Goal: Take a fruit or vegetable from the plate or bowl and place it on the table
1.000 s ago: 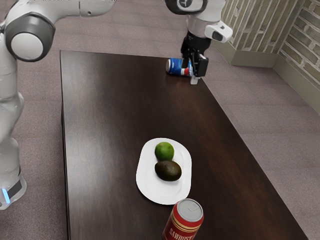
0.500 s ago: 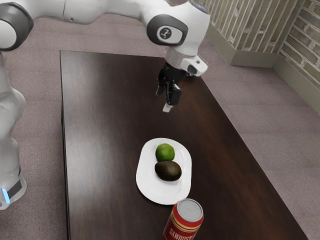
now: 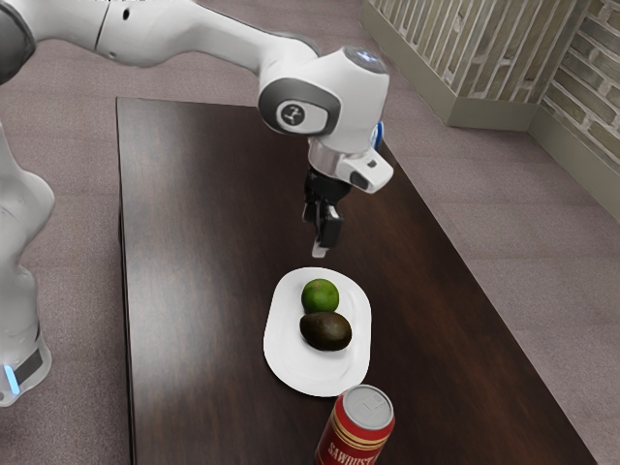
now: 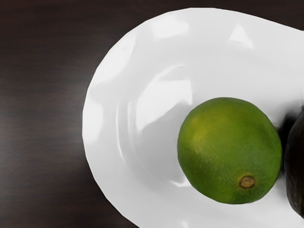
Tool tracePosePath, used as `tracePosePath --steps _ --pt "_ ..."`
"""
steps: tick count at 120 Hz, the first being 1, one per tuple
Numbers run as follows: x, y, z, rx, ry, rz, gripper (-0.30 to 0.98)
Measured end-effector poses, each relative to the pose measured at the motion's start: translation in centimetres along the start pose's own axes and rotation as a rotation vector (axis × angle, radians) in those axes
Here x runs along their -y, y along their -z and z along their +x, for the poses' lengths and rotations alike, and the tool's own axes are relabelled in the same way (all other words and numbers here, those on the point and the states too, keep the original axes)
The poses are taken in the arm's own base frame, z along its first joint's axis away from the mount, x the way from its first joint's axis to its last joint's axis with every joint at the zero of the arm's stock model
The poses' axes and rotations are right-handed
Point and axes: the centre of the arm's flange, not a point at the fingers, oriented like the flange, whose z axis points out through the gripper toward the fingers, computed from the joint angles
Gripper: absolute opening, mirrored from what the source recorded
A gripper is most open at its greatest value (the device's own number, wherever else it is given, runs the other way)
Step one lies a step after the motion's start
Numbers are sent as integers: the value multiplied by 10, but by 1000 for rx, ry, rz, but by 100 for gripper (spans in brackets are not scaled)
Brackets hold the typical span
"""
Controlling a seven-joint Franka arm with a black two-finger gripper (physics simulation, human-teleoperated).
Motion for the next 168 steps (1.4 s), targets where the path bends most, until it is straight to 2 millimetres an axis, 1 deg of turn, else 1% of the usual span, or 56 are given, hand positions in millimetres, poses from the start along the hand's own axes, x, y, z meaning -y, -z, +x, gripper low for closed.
tracePosePath --steps 10,19,46,75,94,126,156,168 --pt "-9 -7 0 3 -4 -16 69" --pt "-18 -9 0 -1 -15 -25 69" --pt "-25 -14 -1 -5 -22 -35 69" --pt "-41 -19 -1 0 -46 -33 69" --pt "-39 -25 -4 11 -42 -33 69" --pt "-18 -32 -4 25 -2 -35 69" --pt "-22 -39 -1 37 -4 -29 69" --pt "-24 -46 2 41 -6 -25 69"
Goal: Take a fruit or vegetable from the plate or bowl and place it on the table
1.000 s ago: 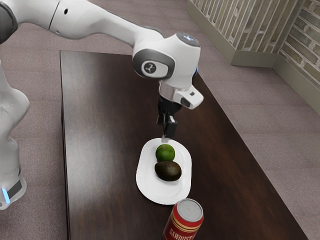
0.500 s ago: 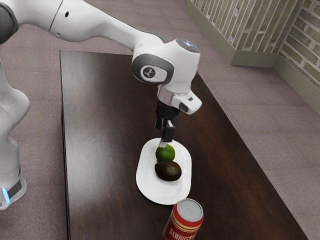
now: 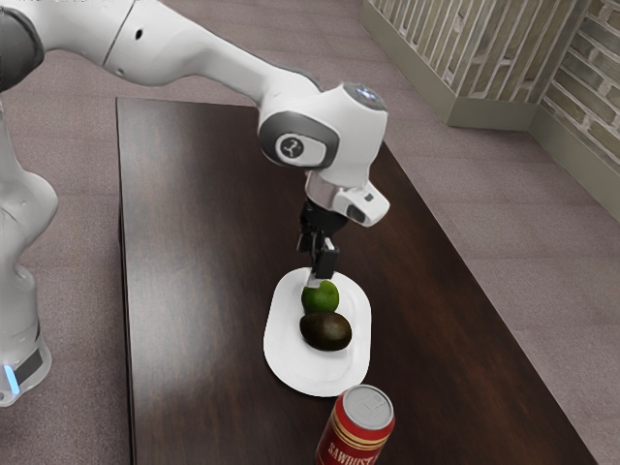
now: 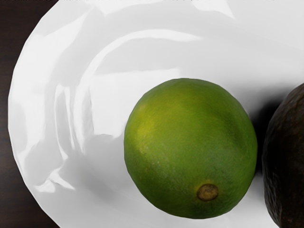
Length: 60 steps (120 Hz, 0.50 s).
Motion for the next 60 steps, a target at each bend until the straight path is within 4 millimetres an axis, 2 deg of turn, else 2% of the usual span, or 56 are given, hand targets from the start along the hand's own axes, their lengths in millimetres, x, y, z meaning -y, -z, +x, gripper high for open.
tracePosePath --steps 28,60 --pt "-4 -20 12 15 2 13 69" --pt "-8 -34 19 21 7 9 69"
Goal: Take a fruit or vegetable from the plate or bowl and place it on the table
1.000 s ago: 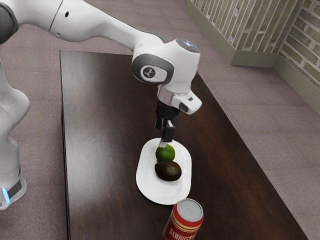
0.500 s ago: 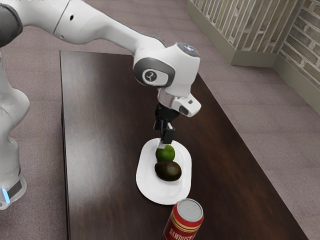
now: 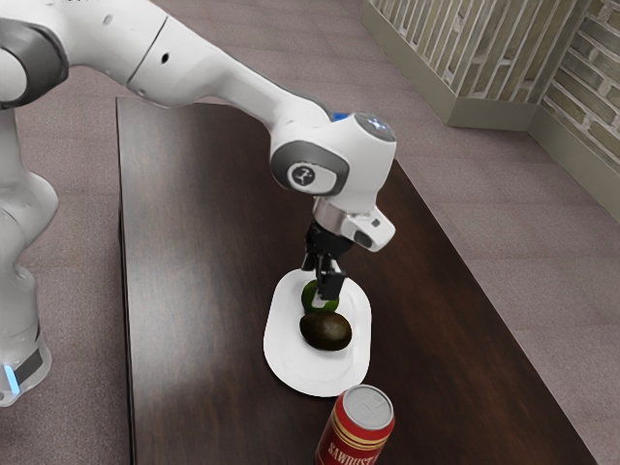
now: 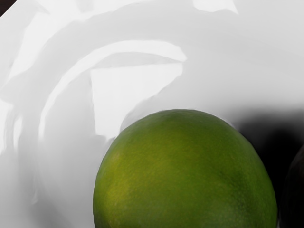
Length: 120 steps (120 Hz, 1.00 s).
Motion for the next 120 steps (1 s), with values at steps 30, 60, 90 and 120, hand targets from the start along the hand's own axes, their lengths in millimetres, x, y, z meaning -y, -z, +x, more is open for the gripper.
tracePosePath --steps 30,60,90,120 --pt "-1 -15 8 5 9 0 67" --pt "-3 -13 11 -12 19 -11 36" --pt "1 8 7 -56 29 -19 23" --pt "35 65 34 -176 84 3 37"
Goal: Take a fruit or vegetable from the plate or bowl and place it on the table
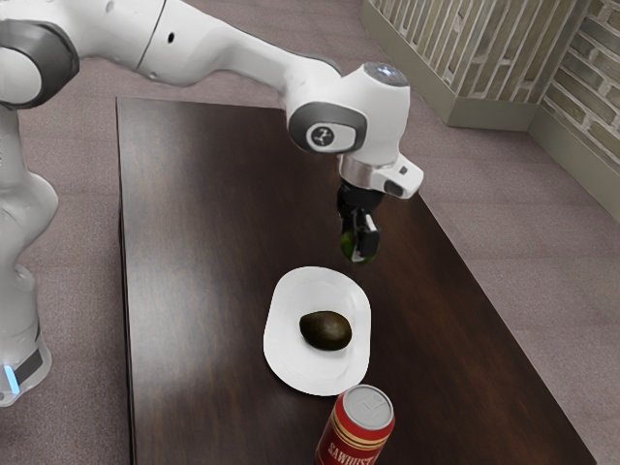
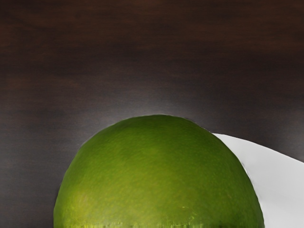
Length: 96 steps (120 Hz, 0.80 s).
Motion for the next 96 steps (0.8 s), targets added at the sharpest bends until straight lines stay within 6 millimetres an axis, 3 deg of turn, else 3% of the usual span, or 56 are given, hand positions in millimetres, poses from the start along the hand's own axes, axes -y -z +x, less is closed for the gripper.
tracePosePath --steps 21,36,42,65,78,96 --pt "43 13 39 -52 63 54 36" --pt "106 3 59 -50 150 101 37" --pt "120 -4 63 -43 166 113 37" --pt "120 -17 78 -35 145 138 35" --pt "126 -18 78 -32 149 125 53" --pt "127 -18 78 -31 144 105 63"
